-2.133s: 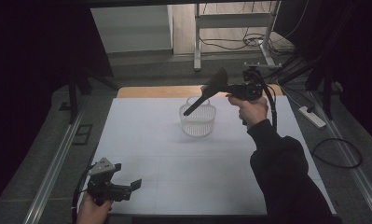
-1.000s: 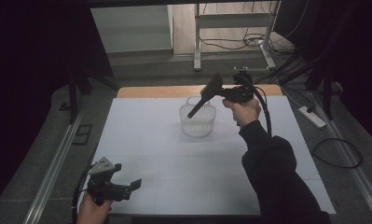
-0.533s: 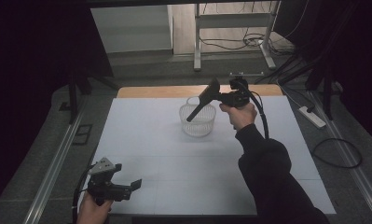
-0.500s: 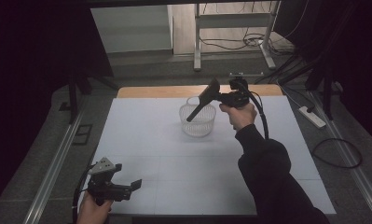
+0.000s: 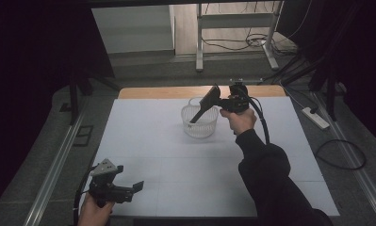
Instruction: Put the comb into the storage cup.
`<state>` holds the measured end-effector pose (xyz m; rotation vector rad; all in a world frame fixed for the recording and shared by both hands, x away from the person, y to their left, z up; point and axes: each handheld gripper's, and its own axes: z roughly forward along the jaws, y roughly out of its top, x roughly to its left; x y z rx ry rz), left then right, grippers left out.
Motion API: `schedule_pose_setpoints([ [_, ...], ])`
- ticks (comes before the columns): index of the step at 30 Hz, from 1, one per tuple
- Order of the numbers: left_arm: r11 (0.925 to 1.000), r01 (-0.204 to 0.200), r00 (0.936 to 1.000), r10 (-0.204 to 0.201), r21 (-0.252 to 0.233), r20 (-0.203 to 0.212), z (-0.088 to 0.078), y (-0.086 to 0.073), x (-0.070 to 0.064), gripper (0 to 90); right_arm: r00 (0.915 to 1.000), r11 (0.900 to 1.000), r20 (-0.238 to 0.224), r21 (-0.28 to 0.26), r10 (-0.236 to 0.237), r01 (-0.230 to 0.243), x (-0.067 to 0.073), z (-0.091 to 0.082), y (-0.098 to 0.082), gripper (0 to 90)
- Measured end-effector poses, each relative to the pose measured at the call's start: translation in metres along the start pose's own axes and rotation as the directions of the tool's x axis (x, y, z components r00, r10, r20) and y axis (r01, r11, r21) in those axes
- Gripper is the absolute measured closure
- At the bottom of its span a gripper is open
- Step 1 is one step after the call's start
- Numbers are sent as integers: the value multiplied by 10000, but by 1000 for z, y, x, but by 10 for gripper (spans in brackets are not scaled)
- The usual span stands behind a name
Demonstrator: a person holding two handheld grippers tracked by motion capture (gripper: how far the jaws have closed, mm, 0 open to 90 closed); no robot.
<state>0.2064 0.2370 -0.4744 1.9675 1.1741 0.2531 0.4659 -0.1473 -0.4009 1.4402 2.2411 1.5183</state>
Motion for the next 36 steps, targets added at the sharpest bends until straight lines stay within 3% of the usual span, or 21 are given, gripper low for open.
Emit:
schedule_pose_setpoints([
  [28,10000,7,10000,-7,49,-33,1,0,0,0,9991,9990,-81,132,428,-427,-11,9,-16,830],
  [36,10000,27,10000,-27,61,-41,1,0,0,0,9993,9994,270,234,259,-266,-16,9,-19,803],
])
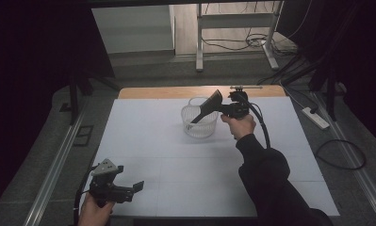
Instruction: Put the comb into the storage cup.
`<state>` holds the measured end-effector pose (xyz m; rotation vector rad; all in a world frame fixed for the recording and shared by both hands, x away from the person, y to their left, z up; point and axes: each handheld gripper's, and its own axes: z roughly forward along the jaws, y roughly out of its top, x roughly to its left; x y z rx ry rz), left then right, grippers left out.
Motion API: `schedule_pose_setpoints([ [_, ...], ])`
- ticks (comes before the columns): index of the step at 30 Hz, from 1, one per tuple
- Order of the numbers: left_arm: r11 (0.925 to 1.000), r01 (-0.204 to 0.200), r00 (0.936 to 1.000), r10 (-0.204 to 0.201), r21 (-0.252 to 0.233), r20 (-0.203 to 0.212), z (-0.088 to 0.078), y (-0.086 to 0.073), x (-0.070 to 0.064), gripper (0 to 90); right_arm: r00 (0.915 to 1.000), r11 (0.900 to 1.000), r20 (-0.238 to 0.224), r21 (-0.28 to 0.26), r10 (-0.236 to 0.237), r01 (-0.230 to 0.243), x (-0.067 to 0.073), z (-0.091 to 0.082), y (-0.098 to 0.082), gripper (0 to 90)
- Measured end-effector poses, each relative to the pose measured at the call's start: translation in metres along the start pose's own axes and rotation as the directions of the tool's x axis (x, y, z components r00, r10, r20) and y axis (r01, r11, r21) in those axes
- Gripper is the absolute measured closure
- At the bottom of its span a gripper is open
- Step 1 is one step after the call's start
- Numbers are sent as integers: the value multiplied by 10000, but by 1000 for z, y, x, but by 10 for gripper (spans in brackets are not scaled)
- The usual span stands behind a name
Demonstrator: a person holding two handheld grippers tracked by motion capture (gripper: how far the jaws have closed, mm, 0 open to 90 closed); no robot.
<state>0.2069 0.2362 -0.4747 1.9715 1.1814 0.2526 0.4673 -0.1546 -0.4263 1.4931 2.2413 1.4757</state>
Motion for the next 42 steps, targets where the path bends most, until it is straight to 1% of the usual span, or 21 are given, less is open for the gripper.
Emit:
schedule_pose_setpoints([
  [4,10000,12,10000,-12,23,-7,0,0,0,0,9999,10000,84,34,68,-69,-5,0,-2,788],
  [16,10000,47,10000,-47,40,-20,0,0,0,0,9975,9997,697,223,-94,79,-17,-1,-12,713],
  [19,10000,54,10000,-54,44,-23,0,0,0,0,9959,9996,884,253,-178,156,-19,-2,-14,698],
  [23,10000,56,10000,-56,47,-22,0,0,0,0,9920,9988,1199,330,-405,368,-21,-2,-15,694],
  [28,10000,63,10000,-63,51,-27,0,0,0,0,9906,9986,1292,325,-452,414,-22,-2,-17,674],
  [31,10000,63,10000,-63,53,-26,0,0,1,0,9895,9983,1354,333,-514,473,-22,-2,-18,641],
  [34,10000,69,10000,-69,39,-18,0,0,1,0,9897,9981,1326,369,-537,492,-22,-2,-18,592],
  [36,10000,67,10000,-67,41,-17,0,0,1,0,9895,9981,1327,303,-579,543,-21,-3,-18,557],
  [42,10000,61,10000,-61,50,-25,0,0,0,0,9897,9972,1231,230,-732,709,-19,-5,-17,420],
])
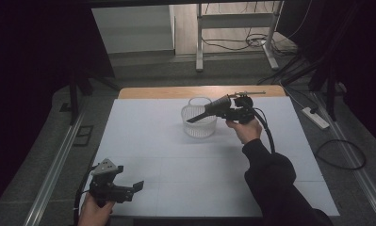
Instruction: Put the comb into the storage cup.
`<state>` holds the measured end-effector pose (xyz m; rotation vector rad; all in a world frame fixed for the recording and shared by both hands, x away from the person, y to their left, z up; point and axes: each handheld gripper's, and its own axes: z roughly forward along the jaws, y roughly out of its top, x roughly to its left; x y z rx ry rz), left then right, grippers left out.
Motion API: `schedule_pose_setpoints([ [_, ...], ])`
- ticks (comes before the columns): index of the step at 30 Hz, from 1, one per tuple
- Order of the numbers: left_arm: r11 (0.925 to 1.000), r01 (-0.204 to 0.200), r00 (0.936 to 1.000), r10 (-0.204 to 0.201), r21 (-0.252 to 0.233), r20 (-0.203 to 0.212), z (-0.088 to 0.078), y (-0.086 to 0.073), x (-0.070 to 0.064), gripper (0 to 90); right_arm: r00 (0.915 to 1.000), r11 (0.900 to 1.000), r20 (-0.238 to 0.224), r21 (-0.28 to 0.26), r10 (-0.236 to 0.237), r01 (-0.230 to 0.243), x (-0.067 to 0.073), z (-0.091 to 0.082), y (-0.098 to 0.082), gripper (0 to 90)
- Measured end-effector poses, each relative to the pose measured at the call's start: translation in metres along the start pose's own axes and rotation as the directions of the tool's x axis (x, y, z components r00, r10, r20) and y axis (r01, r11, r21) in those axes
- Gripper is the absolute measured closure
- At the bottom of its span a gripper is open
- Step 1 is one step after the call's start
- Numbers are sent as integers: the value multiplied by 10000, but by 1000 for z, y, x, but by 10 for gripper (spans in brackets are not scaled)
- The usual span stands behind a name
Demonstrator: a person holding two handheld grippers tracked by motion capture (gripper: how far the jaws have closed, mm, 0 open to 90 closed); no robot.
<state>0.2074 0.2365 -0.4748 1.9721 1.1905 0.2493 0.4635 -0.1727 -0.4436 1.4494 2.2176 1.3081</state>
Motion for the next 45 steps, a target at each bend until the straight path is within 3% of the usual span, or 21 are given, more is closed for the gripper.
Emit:
schedule_pose_setpoints([
  [5,10000,-11,10000,11,2,-1,0,0,0,0,9992,9994,225,-62,-328,330,2,-2,1,285],
  [13,10000,-27,10000,27,-21,5,0,0,0,0,9946,9943,208,326,-1019,1012,7,-7,0,227],
  [20,10000,-65,10000,65,-60,27,0,0,0,0,9847,9833,206,615,-1730,1714,14,-8,-3,112],
  [25,9999,-81,10000,81,-115,44,-1,0,-1,0,9696,9655,223,1004,-2436,2403,18,-6,-8,33],
  [32,9996,-222,9996,219,-186,-171,-3,-1,-1,0,9704,9669,-206,831,-2405,2413,17,-11,-10,28],
  [45,9994,-200,9996,194,-273,-228,-5,-2,0,0,9621,9588,-424,814,-2694,2721,21,-20,-12,25],
])
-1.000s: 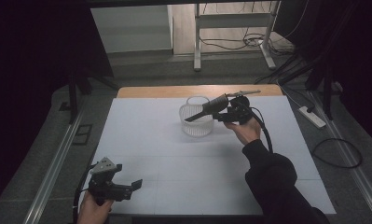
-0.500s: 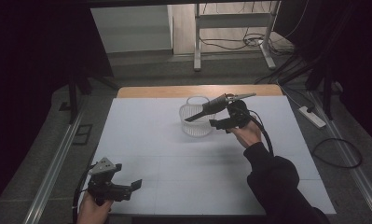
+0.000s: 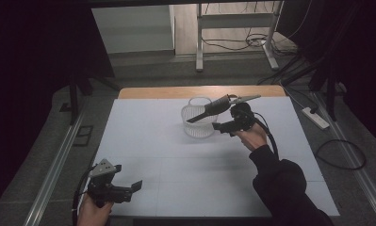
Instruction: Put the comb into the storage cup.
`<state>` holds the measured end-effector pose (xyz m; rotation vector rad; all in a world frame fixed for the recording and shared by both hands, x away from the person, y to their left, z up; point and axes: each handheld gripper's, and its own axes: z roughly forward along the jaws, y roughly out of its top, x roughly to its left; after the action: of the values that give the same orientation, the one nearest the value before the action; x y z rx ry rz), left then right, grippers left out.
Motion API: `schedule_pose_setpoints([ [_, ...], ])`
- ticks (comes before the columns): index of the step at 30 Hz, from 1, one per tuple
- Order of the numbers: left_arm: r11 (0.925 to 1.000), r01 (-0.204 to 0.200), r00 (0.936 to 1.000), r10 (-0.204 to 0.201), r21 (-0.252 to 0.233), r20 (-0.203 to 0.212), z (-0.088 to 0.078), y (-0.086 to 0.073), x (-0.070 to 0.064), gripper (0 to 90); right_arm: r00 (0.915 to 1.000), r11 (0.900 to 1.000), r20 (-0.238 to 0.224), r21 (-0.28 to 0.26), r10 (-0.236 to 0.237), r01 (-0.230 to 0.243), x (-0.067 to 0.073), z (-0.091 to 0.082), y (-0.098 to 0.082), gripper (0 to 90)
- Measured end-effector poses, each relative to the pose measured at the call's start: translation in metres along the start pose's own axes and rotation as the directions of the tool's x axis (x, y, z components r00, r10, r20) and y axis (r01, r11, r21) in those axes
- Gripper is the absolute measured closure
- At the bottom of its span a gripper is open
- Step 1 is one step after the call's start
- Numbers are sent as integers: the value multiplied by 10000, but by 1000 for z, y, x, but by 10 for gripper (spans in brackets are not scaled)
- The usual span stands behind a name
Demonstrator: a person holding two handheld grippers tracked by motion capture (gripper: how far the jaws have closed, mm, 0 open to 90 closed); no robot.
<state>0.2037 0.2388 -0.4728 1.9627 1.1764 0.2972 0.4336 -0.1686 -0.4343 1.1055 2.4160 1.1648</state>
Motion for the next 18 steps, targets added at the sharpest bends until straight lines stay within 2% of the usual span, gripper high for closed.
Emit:
schedule_pose_setpoints([
  [7,10000,-53,10000,53,-40,-72,0,0,-1,0,9999,9999,-8,90,-139,139,3,-3,-3,16],
  [13,10000,-49,9999,49,-75,-96,-1,-1,0,0,9985,9984,194,246,-510,505,8,-5,-6,0],
  [18,10000,-44,10000,44,-53,-64,-1,-1,0,0,9979,9976,203,343,-610,603,10,-7,-8,0],
])
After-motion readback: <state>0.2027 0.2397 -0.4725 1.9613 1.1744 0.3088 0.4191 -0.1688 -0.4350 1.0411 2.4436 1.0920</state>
